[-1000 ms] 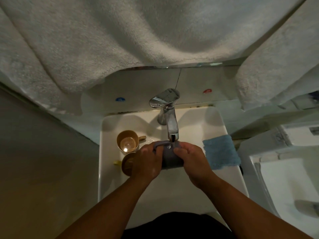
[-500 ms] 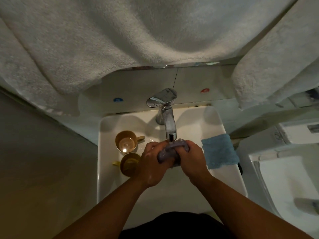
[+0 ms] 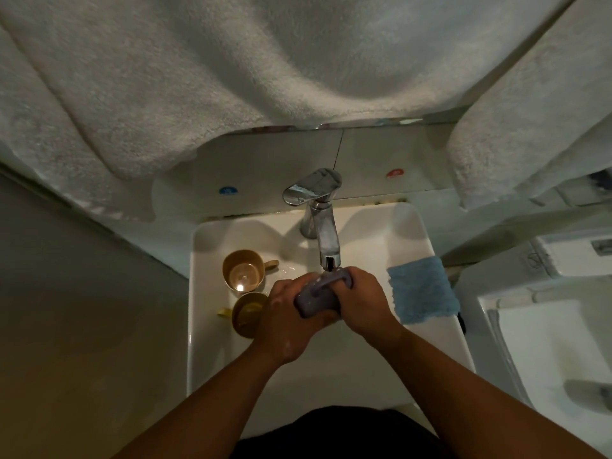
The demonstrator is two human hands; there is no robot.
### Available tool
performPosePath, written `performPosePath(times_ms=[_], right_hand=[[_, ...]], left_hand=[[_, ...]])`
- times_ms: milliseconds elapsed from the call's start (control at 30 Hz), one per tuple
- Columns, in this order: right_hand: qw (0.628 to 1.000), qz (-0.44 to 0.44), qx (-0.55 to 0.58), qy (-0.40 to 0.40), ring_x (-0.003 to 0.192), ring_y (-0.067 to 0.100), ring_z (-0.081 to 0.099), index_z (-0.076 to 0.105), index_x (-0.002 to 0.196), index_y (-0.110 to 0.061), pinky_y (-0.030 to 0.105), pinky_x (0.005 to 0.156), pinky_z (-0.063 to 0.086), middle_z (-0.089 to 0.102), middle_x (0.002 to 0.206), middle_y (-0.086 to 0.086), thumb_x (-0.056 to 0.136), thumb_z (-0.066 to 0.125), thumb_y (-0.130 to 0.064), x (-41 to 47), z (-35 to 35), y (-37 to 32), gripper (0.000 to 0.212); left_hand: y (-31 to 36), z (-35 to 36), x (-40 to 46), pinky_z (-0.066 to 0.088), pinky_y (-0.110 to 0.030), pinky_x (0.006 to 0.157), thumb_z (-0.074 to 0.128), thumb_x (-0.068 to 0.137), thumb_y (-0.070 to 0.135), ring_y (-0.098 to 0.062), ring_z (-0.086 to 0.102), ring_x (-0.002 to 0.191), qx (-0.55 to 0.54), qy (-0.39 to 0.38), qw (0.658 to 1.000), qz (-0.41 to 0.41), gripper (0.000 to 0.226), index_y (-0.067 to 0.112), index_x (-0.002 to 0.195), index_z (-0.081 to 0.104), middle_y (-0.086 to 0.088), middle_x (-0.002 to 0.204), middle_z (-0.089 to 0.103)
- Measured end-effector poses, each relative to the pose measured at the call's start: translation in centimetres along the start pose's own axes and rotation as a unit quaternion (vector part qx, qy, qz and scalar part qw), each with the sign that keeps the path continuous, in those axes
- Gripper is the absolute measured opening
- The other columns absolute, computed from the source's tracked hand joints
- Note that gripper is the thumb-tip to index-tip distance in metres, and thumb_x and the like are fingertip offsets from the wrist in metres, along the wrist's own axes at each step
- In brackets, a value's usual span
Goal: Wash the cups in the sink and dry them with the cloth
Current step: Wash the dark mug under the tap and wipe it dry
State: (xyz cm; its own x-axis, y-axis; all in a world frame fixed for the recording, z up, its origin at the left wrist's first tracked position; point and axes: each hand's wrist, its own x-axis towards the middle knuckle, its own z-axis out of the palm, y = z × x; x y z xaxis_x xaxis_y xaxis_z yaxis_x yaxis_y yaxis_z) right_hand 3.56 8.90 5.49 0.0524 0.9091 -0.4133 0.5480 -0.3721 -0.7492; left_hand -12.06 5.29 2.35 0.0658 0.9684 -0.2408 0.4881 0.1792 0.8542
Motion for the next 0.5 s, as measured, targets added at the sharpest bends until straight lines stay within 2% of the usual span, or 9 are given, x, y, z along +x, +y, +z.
performPosePath(times_ms=[67, 100, 200, 267, 333, 433, 500], right_hand=[[0.996, -0.020, 0.045, -0.070, 0.091, 0.013, 0.064, 0.064, 0.095, -0.031, 0.034, 0.085, 0.055, 0.068, 0.095, -0.006, 0.100, 0.054, -0.026, -0.1, -0.4, -0.1, 0.012], [0.995, -0.023, 0.049, -0.088, 0.093, 0.013, 0.064, 0.064, 0.099, -0.029, 0.036, 0.087, 0.056, 0.068, 0.098, -0.004, 0.101, 0.053, -0.026, -0.1, -0.5, -0.1, 0.012], [0.999, -0.014, -0.039, -0.034, 0.085, 0.013, 0.060, 0.065, 0.103, -0.020, 0.027, 0.074, 0.049, 0.066, 0.093, -0.002, 0.100, 0.052, -0.028, 0.1, -0.2, -0.2, 0.016], [0.996, -0.007, -0.086, 0.009, 0.084, 0.015, 0.058, 0.065, 0.104, -0.014, 0.025, 0.069, 0.044, 0.064, 0.091, -0.001, 0.099, 0.050, -0.030, 0.1, 0.3, -0.8, 0.022], [0.997, -0.021, -0.073, -0.017, 0.090, 0.020, 0.061, 0.064, 0.104, -0.011, 0.033, 0.077, 0.051, 0.065, 0.096, 0.004, 0.097, 0.048, -0.029, 0.3, 0.4, -0.9, 0.025], [0.995, -0.008, 0.037, -0.093, 0.089, 0.018, 0.062, 0.058, 0.099, -0.018, 0.036, 0.083, 0.053, 0.065, 0.095, 0.002, 0.100, 0.053, -0.022, 0.2, 0.0, -1.1, 0.006], [0.998, -0.014, 0.009, -0.068, 0.085, 0.019, 0.060, 0.057, 0.094, -0.018, 0.036, 0.077, 0.051, 0.062, 0.089, 0.001, 0.100, 0.054, -0.021, 0.4, 0.2, -1.0, 0.008]], left_hand=[[-0.4, -0.3, -0.1, 0.046, -0.024, 0.097, 0.088, 0.069, 0.049, -0.010, 0.051, 0.124, 0.006, 0.011, 1.000, -0.002, 0.082, 0.032, 0.141, 0.054, 0.009, 0.135, 0.058], [-0.5, -0.4, -0.1, 0.045, -0.023, 0.097, 0.088, 0.069, 0.049, -0.010, 0.050, 0.124, 0.010, 0.015, 1.000, -0.004, 0.083, 0.032, 0.142, 0.053, 0.008, 0.136, 0.058], [-0.6, -0.1, 0.0, 0.037, -0.006, 0.087, 0.090, 0.066, 0.047, -0.006, 0.051, 0.116, 0.019, 0.018, 1.000, -0.012, 0.089, 0.031, 0.145, 0.051, 0.004, 0.135, 0.055], [-0.4, 0.0, 0.0, 0.034, -0.001, 0.083, 0.091, 0.064, 0.047, -0.005, 0.052, 0.112, 0.026, 0.020, 0.999, -0.015, 0.091, 0.030, 0.145, 0.051, 0.004, 0.134, 0.054], [-0.5, -0.3, 0.2, 0.042, -0.010, 0.091, 0.086, 0.061, 0.058, -0.008, 0.053, 0.116, 0.021, 0.027, 0.999, -0.008, 0.092, 0.030, 0.142, 0.054, 0.003, 0.133, 0.057], [-1.0, -1.1, 0.4, 0.052, -0.035, 0.100, 0.074, 0.057, 0.073, -0.013, 0.057, 0.118, 0.005, 0.033, 0.999, -0.005, 0.094, 0.027, 0.137, 0.059, 0.004, 0.129, 0.064], [-1.0, -1.2, 0.5, 0.052, -0.033, 0.098, 0.072, 0.055, 0.076, -0.012, 0.058, 0.116, 0.011, 0.019, 1.000, -0.006, 0.096, 0.029, 0.137, 0.058, 0.005, 0.126, 0.064]])
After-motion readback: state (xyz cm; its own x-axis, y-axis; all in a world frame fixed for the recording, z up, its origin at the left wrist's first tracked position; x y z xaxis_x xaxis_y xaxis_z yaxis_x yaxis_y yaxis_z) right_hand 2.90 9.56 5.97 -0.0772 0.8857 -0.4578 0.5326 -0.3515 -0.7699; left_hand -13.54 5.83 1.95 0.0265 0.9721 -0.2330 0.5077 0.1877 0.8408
